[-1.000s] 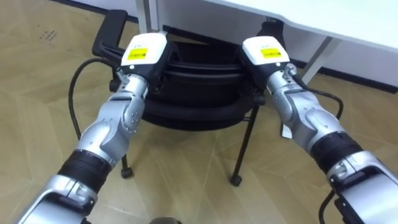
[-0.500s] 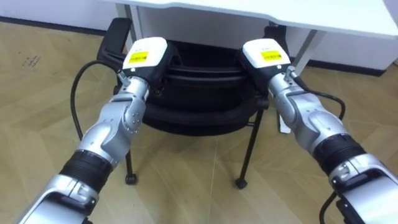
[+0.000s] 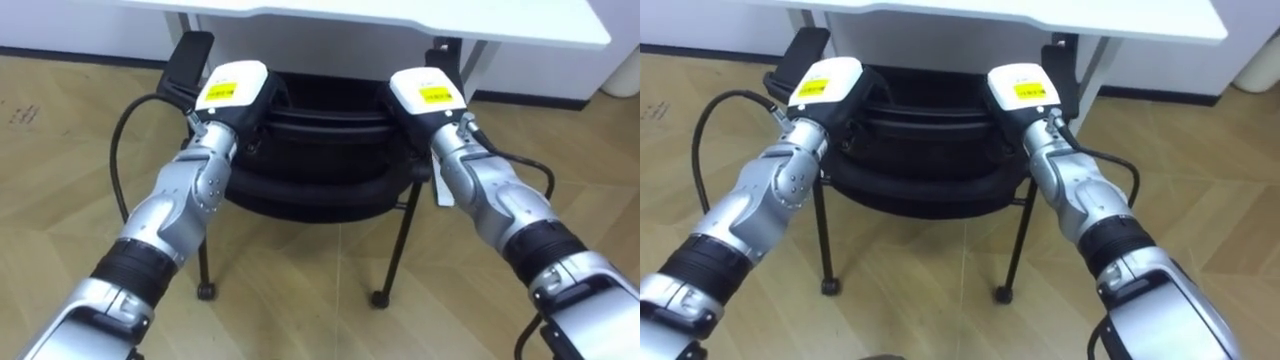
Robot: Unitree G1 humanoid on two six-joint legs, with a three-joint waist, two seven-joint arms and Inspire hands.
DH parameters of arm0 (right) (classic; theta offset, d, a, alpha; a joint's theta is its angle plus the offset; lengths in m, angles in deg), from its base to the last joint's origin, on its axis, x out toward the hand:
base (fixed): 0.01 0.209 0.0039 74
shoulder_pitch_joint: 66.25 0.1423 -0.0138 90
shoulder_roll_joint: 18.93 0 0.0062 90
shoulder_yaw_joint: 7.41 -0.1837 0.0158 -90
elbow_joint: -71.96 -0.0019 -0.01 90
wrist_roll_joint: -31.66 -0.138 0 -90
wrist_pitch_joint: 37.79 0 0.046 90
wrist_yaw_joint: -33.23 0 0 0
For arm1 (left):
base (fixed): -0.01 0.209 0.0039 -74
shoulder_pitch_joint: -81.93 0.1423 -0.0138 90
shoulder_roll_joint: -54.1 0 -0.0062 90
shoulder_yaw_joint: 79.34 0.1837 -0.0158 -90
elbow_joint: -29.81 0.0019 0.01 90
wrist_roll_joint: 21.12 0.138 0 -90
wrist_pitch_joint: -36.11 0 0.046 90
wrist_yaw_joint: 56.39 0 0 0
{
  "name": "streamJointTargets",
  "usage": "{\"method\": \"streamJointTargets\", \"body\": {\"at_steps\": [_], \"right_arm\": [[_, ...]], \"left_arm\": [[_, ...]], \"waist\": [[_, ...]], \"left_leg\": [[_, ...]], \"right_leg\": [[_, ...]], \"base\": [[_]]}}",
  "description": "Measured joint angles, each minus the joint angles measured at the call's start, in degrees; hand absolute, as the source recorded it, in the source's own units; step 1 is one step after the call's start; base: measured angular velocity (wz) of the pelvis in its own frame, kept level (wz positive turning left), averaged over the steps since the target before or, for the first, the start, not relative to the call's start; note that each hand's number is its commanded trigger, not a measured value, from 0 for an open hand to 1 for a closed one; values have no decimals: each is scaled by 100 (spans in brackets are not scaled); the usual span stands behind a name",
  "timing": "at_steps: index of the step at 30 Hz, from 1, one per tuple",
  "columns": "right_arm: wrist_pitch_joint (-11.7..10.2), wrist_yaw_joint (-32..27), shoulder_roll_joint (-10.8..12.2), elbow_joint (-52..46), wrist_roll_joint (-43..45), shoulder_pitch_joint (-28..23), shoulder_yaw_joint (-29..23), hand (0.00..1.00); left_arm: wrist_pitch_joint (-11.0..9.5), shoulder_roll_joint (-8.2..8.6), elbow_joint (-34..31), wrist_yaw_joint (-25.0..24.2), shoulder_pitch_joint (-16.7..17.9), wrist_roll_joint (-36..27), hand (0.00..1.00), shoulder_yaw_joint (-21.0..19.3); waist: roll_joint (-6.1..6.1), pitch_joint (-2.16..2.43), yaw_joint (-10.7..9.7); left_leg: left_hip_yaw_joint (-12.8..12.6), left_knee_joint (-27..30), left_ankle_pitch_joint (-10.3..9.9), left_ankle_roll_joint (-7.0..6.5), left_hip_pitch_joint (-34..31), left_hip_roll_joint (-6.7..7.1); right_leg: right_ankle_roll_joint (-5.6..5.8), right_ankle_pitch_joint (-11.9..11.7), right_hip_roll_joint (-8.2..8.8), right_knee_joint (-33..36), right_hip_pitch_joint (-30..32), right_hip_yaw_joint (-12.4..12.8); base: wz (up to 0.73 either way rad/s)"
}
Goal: Push chair
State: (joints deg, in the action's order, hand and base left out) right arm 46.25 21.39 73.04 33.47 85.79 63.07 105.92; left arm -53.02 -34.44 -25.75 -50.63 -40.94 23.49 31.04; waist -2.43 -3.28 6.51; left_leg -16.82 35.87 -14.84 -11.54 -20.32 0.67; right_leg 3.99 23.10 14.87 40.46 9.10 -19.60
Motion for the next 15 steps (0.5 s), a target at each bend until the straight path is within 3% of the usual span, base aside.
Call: {"method": "streamJointTargets", "body": {"at_steps": [2,3,4,5,6,7,8,10,11,13,15], "right_arm": [[-27,0,1,81,-2,-1,10,100],[-29,-1,2,101,3,-1,11,100],[-36,0,2,116,40,-1,11,100],[-53,2,-1,118,60,0,10,100],[-113,-3,-12,115,67,46,-23,100],[-115,-3,-7,125,9,156,-22,100],[-84,-9,2,142,-13,182,-18,100],[-100,65,12,190,-5,190,-19,100],[-117,58,12,189,-6,192,-20,100],[-170,-46,26,229,-6,207,-20,100],[-188,-94,20,230,0,210,-29,100]], "left_arm": [[-9,73,133,36,-22,15,100,8],[-38,98,218,32,-74,63,100,4],[-75,134,295,46,-90,112,100,-13],[-76,134,303,43,-101,115,100,-15],[-108,84,266,9,-160,63,100,7],[-216,-24,233,54,-213,0,100,7],[-227,-18,279,86,-260,2,100,17],[-291,-69,452,86,-417,4,100,118],[-331,-86,465,99,-427,4,100,120],[-400,-125,485,148,-447,35,100,105],[-504,-131,615,153,-566,116,100,86]], "waist": [[88,27,-122],[88,28,-152],[82,27,-170],[64,26,-217],[28,20,-269],[100,0,-196],[114,-12,-176],[-93,-11,-306],[-126,-23,-309],[-146,-37,-288],[-212,-85,-302]], "left_leg": [[153,-52,52,93,-14,2],[193,-166,122,290,-16,10],[260,-368,213,787,-8,35],[321,-480,275,1091,-12,67],[375,97,158,851,-147,-132],[781,611,-360,848,-267,-291],[858,703,-416,723,-319,-281],[995,505,-306,823,-307,-131],[1014,447,-273,827,-306,-108],[1249,297,-62,629,-304,-48],[1435,261,8,612,-304,-27]], "right_leg": [[-68,-163,-210,-214,62,212],[-165,-320,-324,-351,161,332],[-322,-540,-439,-627,223,396],[-415,-689,-429,-805,238,401],[-259,-865,-404,-823,332,360],[-89,-692,-478,-376,520,380],[-101,-636,-502,-215,604,385],[-111,-610,-479,-307,579,422],[-101,-622,-484,-364,578,453],[-138,-676,-665,-500,561,487],[-233,-650,-798,-487,560,578]], "base": [[23],[19],[20],[20],[-7],[-18],[-4],[43],[25],[9],[30]]}}
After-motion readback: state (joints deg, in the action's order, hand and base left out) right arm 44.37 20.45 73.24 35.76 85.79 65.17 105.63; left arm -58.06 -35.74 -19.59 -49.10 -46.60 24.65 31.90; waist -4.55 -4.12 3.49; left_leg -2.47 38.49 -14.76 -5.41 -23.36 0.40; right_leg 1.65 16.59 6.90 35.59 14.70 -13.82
